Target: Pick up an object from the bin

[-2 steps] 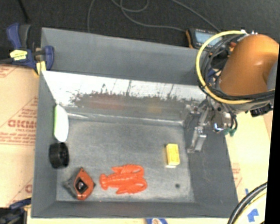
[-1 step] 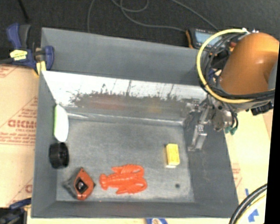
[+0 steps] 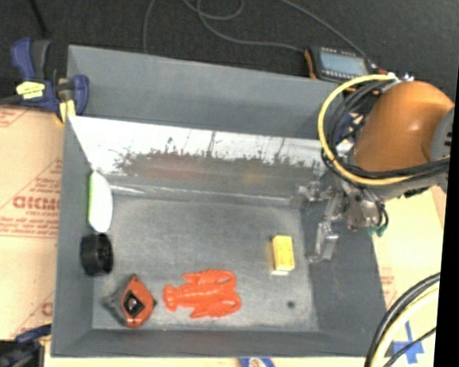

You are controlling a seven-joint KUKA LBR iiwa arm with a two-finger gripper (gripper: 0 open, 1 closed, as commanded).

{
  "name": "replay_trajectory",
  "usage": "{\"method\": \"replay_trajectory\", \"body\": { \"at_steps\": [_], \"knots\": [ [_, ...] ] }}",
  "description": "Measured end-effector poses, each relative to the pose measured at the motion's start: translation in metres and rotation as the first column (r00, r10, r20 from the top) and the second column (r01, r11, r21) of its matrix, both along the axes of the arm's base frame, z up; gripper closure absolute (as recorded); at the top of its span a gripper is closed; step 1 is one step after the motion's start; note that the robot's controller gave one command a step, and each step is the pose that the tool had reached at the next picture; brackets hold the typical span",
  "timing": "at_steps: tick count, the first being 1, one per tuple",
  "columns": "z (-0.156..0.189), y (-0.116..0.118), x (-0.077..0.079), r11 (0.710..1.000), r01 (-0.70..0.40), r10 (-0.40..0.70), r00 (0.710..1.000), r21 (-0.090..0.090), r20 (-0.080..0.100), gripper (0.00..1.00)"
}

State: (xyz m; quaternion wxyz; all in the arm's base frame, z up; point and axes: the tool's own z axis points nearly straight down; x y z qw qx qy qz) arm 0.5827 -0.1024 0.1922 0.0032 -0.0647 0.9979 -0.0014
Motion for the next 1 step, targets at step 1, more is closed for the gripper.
{"method": "replay_trajectory", "body": {
  "at_steps": [1],
  "knots": [
    [-0.0220, -0.0164, -0.0103, 0.935, -0.355, 0.355, 0.935, 0.001, -0.004, 0.00]
  ]
}}
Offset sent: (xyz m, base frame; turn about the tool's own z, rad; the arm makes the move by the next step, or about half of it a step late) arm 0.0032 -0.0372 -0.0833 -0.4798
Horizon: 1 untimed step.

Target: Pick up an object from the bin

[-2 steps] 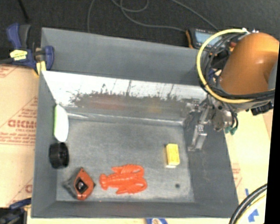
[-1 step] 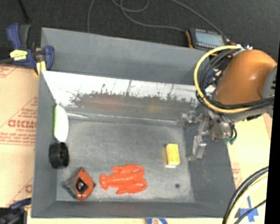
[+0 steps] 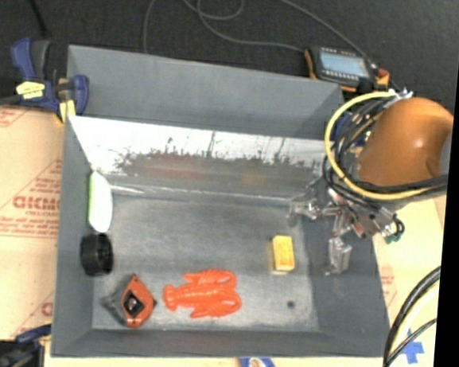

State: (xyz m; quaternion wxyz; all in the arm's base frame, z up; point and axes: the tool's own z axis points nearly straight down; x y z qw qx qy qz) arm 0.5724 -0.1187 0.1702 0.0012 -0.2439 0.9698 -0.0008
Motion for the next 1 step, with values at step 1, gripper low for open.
{"method": "replay_trajectory", "body": {
  "at_steps": [1],
  "knots": [
    [-0.0568, -0.0196, 0.0139, 0.993, -0.119, 0.119, 0.993, 0.000, 0.004, 0.00]
  ]
}}
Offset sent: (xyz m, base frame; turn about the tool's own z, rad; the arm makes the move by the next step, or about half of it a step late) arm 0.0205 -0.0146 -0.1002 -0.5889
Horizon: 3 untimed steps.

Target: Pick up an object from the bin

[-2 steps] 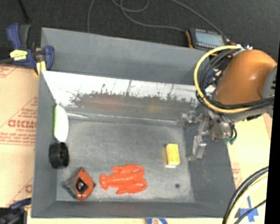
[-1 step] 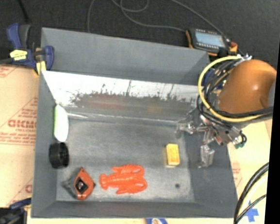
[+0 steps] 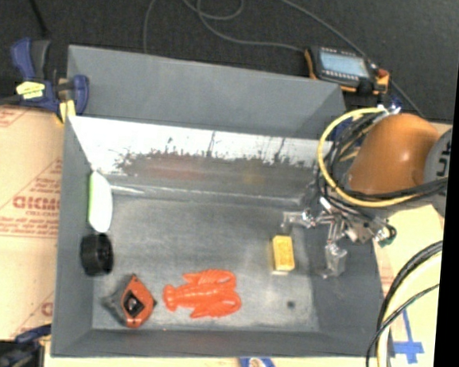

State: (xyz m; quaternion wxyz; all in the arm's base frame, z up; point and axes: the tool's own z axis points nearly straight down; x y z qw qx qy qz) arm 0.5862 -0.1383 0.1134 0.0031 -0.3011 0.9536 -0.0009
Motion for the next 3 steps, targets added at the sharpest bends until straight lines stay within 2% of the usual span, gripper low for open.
{"method": "replay_trajectory", "body": {
  "at_steps": [1, 2, 3],
  "knots": [
    [-0.022, 0.002, 0.005, 0.962, -0.273, 0.273, 0.962, 0.000, -0.003, 0.00],
    [-0.033, -0.003, 0.001, 0.996, 0.087, -0.087, 0.996, 0.001, -0.004, 1.00],
    [-0.034, -0.003, 0.001, 0.992, 0.129, -0.129, 0.992, 0.001, -0.004, 1.00]
  ]
}}
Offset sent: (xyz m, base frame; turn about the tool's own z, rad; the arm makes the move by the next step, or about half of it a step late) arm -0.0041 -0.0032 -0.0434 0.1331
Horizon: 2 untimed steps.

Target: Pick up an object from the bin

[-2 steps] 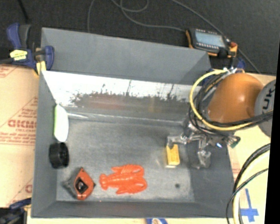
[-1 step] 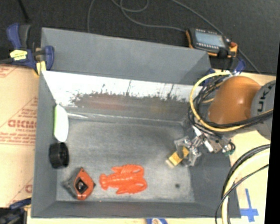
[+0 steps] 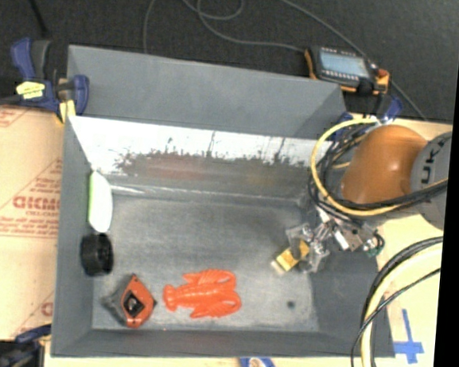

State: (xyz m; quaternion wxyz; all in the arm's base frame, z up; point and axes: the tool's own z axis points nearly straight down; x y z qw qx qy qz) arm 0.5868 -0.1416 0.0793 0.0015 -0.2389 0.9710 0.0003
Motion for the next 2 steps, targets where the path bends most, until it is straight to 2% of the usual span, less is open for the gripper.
{"method": "replay_trajectory", "body": {
  "at_steps": [2],
  "knots": [
    [0.0085, -0.0004, -0.0003, 1.000, -0.011, 0.011, 1.000, -0.002, 0.005, 1.00]
  ]
}}
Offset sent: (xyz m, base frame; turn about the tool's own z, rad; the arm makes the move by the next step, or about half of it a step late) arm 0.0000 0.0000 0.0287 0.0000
